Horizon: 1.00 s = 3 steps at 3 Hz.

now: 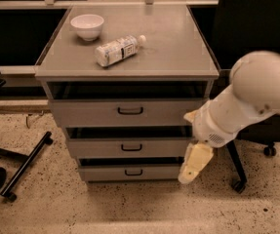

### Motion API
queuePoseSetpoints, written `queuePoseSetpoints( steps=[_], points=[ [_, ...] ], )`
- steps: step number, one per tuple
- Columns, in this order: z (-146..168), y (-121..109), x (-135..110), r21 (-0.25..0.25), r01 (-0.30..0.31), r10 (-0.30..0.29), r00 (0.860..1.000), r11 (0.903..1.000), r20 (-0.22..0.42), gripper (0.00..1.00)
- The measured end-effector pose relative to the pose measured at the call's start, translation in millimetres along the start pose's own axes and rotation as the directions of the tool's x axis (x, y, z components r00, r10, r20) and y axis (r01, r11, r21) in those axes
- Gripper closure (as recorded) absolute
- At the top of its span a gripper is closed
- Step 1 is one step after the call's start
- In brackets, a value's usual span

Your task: Open middle drawer

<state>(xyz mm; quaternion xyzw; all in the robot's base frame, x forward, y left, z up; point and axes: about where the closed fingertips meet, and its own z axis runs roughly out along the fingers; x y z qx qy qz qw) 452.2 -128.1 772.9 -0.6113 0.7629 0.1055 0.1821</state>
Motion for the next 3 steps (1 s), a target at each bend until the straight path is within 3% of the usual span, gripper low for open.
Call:
queuePoseSetpoints(
  steps=[1,2,3],
  points=[
    [12.8,-9.8,-2.8,0.043,-0.003,0.002,1.000,0.9991,0.023,0.00],
    [12.8,-9.8,-2.8,0.043,-0.003,0.002,1.000,0.9991,0.024,0.00],
    [49.3,-21.0,-14.1,0.035,-0.007,0.003,0.995,0.9994,0.097,0.00]
  ],
)
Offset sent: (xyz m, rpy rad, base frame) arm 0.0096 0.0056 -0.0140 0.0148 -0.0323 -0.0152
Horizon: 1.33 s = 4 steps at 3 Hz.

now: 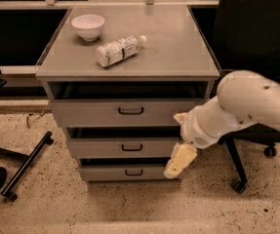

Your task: Open middle drawer

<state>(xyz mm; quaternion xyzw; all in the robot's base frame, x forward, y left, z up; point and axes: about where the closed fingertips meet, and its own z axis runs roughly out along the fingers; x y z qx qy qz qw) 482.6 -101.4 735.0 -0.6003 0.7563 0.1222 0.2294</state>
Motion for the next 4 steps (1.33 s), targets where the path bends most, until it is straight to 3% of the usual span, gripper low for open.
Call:
queuePoseSetpoints(
  steps=[1,2,3,4],
  points=[
    [76.0,6.6,-10.1,-0.021,-0.015,0.017,0.997,0.9997,0.073,0.00],
    [142.0,5.3,-9.6,-0.013,-0.070,0.071,0.990,0.9975,0.126,0.00],
    [146.6,-14.0,-16.2,0.054,-0.089,0.079,0.982,0.9945,0.170,0.00],
    [146.7,-14.0,-16.2,0.054,-0.089,0.079,0.982,0.9945,0.170,0.00]
  ],
)
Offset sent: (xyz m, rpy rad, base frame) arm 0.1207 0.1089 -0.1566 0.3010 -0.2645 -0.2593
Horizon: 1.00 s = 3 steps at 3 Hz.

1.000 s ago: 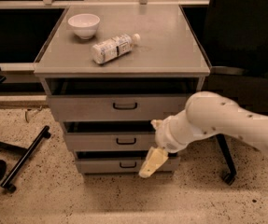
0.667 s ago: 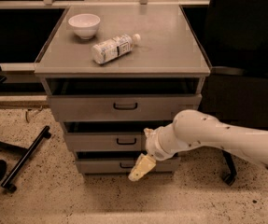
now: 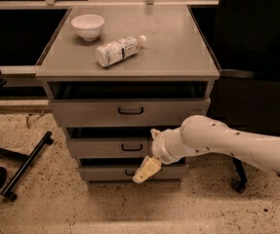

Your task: Open middle drawer

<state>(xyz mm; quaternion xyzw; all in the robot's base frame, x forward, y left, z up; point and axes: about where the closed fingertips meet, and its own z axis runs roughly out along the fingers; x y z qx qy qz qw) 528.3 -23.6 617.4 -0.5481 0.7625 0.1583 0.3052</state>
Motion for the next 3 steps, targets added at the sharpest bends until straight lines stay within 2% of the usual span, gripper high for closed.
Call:
queuePoseSetpoints(
  steps=[1,2,3],
  points=[
    [29.6,-6.0,-1.1,0.025,0.006,-0.007,1.000,0.9997,0.028,0.00],
    [111.2,-21.6,14.4,0.050,-0.008,0.004,0.998,0.9987,0.070,0.00],
    [189.1,-39.6,46.1,0.080,-0.098,0.088,0.988,0.9919,0.128,0.00]
  ],
)
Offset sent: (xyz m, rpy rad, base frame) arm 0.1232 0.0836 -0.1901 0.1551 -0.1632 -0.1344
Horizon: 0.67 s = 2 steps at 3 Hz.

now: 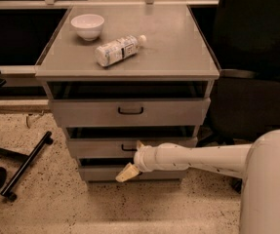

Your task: Open middle drawer

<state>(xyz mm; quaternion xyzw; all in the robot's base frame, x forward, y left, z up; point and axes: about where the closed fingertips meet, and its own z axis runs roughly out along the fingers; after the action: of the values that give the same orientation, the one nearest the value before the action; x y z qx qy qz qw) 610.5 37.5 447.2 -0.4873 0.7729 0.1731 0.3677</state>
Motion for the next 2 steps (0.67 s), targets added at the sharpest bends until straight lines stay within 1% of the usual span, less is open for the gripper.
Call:
queuePoseSetpoints(
  steps=[1,2],
  points=[
    [-0.5,-0.4,-1.0,0.001,0.001,-0.001,1.000,1.0000,0.001,0.00],
    [3.7,-14.3,-11.9,0.057,0.040,-0.041,0.999,0.9976,0.023,0.00]
  ],
)
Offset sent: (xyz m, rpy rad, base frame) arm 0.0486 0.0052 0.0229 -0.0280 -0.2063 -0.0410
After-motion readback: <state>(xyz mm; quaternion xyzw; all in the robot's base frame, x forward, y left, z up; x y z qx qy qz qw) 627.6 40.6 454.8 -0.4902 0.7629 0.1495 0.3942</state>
